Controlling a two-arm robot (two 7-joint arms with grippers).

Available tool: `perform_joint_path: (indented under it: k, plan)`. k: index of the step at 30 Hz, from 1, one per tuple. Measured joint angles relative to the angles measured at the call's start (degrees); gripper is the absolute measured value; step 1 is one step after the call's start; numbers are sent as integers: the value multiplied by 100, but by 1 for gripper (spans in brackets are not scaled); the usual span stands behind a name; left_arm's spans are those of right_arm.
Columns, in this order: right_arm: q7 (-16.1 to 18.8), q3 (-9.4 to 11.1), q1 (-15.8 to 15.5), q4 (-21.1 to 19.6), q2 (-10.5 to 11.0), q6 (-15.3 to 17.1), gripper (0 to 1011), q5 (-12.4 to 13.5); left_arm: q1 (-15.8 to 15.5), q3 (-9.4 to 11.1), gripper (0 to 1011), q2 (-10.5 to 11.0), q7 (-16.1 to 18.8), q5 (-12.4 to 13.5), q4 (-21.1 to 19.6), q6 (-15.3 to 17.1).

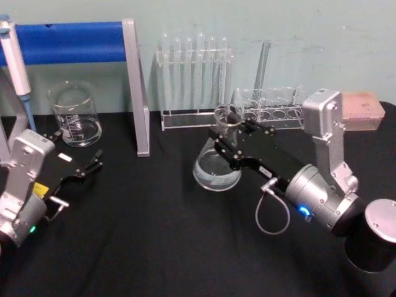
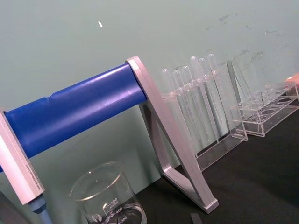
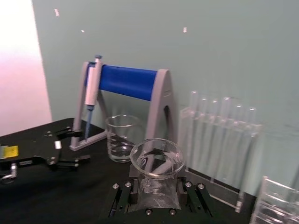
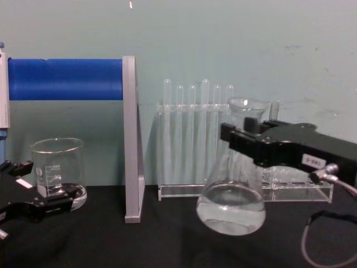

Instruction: Grasp the erlenmeyer flask with one hand, shake it three times, then place it back.

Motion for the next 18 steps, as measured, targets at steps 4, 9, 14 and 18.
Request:
perform_joint_path:
  k: [4,9,14,18]
  plan:
    - [152,-115,112,109,38,-28,453,127,0,0,1001,0,0,0,0,0]
    - [235,-195,173,163,112,-69,453,214,0,0,1001,0,0,0,0,0]
    - [331,-237,201,240,230,-130,453,333,0,0,1001,0,0,0,0,0]
    - [403,-266,207,304,300,-201,453,398,0,0,1001,0,0,0,0,0]
